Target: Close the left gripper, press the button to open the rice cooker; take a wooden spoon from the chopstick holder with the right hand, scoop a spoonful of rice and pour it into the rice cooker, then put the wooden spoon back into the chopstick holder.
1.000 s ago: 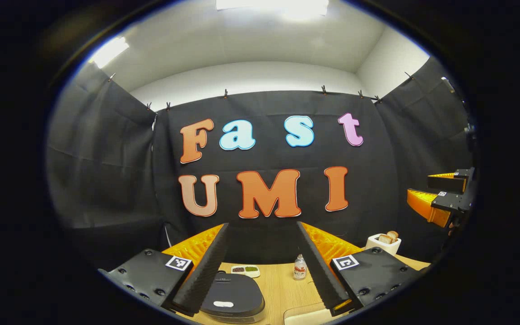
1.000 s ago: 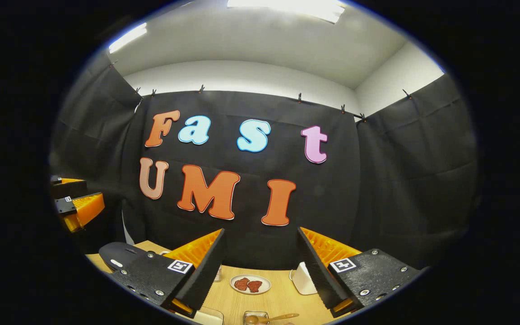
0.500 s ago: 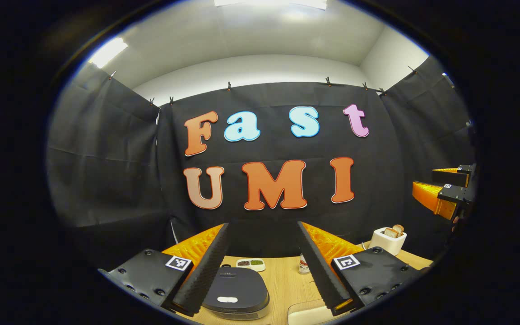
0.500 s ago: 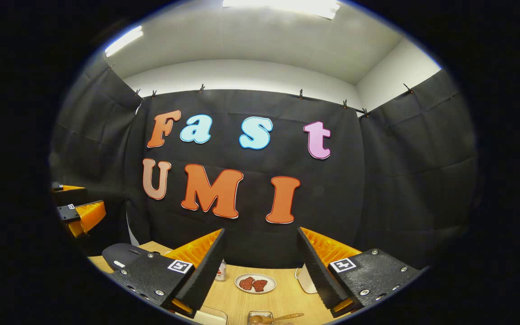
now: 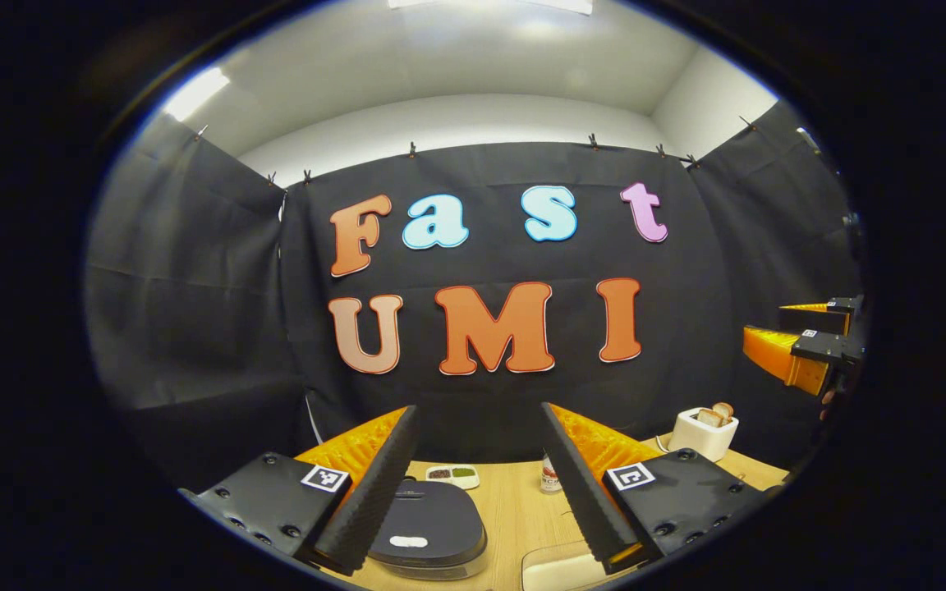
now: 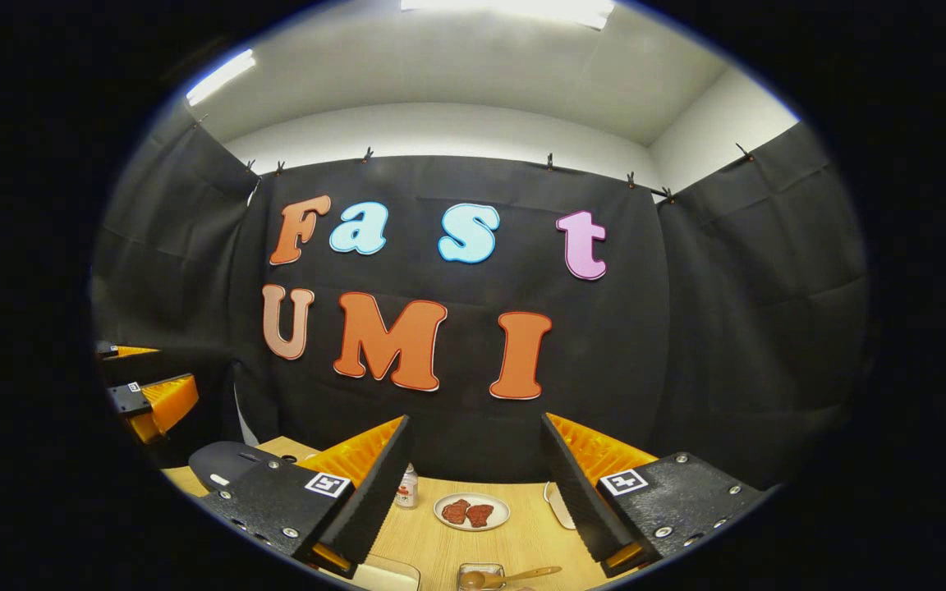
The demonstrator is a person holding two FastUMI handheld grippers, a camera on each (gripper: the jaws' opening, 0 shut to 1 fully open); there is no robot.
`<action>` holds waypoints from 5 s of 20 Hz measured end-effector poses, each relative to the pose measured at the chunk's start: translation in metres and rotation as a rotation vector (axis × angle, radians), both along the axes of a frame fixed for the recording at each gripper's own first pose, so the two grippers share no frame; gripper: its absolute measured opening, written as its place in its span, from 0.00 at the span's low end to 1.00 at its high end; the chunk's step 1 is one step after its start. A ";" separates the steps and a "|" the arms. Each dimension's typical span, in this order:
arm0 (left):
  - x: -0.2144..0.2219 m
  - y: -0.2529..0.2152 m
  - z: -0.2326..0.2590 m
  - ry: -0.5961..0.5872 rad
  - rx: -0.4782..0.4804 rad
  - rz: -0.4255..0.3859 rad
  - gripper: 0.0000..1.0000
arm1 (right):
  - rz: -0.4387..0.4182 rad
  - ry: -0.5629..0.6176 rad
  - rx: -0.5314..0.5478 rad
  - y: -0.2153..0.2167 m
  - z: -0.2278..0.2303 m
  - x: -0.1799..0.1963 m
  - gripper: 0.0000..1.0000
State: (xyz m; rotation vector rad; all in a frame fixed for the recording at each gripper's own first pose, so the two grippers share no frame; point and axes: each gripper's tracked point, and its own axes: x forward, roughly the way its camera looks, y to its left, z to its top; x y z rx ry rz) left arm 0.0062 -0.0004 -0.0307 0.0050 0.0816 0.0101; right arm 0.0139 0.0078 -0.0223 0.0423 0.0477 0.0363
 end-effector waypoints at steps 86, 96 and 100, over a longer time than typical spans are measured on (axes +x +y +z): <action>0.007 0.086 -0.164 0.327 0.011 0.219 0.27 | -0.031 0.522 -0.022 0.008 -0.201 -0.035 0.95; -0.015 0.064 -0.148 0.298 0.030 0.196 0.75 | -0.038 0.604 0.027 -0.018 -0.246 -0.037 0.95; -0.023 0.059 -0.141 0.282 0.068 0.212 0.89 | -0.039 0.643 0.057 -0.028 -0.268 -0.040 0.95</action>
